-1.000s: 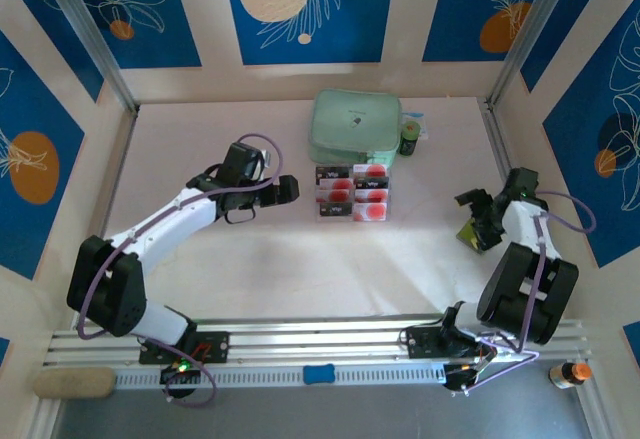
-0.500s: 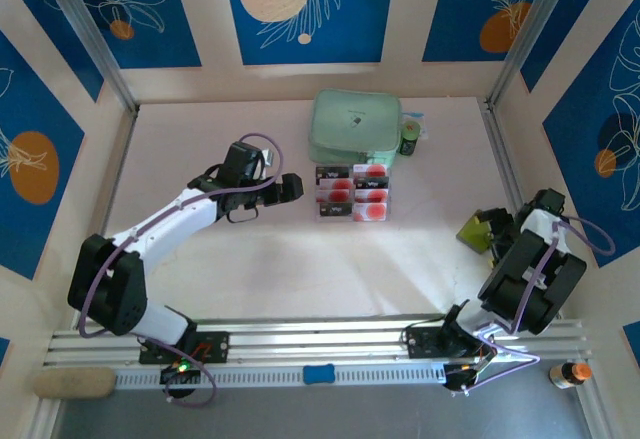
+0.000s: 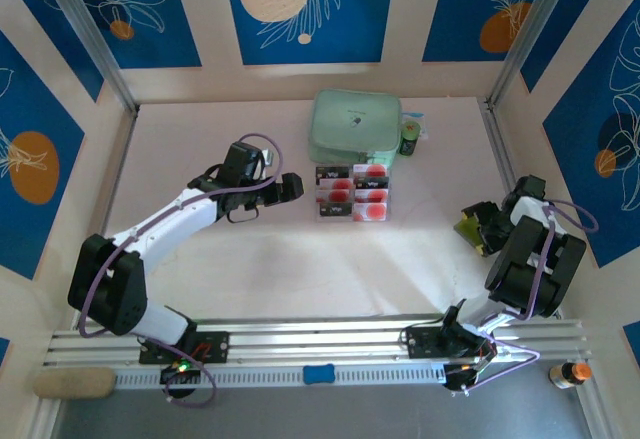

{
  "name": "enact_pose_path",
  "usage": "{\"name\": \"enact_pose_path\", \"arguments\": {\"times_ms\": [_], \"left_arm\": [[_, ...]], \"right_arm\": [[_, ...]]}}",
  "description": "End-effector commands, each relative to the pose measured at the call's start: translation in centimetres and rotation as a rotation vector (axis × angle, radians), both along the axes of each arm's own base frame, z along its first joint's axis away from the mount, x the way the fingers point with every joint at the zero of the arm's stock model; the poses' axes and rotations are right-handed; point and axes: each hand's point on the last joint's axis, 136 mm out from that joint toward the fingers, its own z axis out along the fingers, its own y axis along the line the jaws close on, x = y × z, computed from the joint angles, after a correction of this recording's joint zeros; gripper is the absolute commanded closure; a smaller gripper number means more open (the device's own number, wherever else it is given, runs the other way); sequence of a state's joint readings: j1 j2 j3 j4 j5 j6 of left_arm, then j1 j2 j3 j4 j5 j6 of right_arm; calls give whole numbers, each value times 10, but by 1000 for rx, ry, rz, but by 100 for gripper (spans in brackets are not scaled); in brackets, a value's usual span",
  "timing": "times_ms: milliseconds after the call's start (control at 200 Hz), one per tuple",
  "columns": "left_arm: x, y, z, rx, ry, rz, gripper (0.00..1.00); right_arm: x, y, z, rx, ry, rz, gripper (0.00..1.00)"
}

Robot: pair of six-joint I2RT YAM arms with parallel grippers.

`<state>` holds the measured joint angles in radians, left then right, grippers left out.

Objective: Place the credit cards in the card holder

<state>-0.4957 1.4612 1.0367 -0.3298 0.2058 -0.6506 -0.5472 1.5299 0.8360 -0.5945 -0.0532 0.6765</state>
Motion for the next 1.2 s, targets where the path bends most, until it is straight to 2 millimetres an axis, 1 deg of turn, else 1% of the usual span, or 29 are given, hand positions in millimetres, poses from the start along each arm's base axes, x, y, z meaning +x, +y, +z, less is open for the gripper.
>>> {"name": "enact_pose_path", "arguments": {"times_ms": [0,140,270,365,410,440,485,580,715,815,975,1190], "left_arm": [[-1,-3,8,-11,-2,1,0],[-1,-5,7,-10,2,3,0],[1,-8,7,-10,3,-1,0],[2,-12,6,-10,4,-6,0],[3,-13,6,-13,5,-8,0],[3,-14,6,-16,4,-10,0],[3,-16,5,-17,6,-11,0],[3,-19,3,-19,11,-19,0],[3,-21,5,-27,8,-24,0],[3,-21,8,-30,2,-25,0],[0,-20,14,-36,-9,-28,0],[-3,-19,20,-44,-16,-34,0]], "right_arm": [[8,3,2,30,-25,16,24],[7,8,-3,55,-27,13,31],[2,12,-8,66,-30,11,44],[-2,15,-12,74,-28,8,62],[-3,15,-13,76,-26,8,74],[-4,15,-13,76,-26,7,79],[-5,16,-12,81,-31,5,87],[-5,18,-10,93,-42,5,100],[-4,25,-1,117,-81,18,100],[0,35,17,137,-155,41,100],[1,62,51,145,-251,127,100],[-12,100,85,161,-346,232,100]]}}
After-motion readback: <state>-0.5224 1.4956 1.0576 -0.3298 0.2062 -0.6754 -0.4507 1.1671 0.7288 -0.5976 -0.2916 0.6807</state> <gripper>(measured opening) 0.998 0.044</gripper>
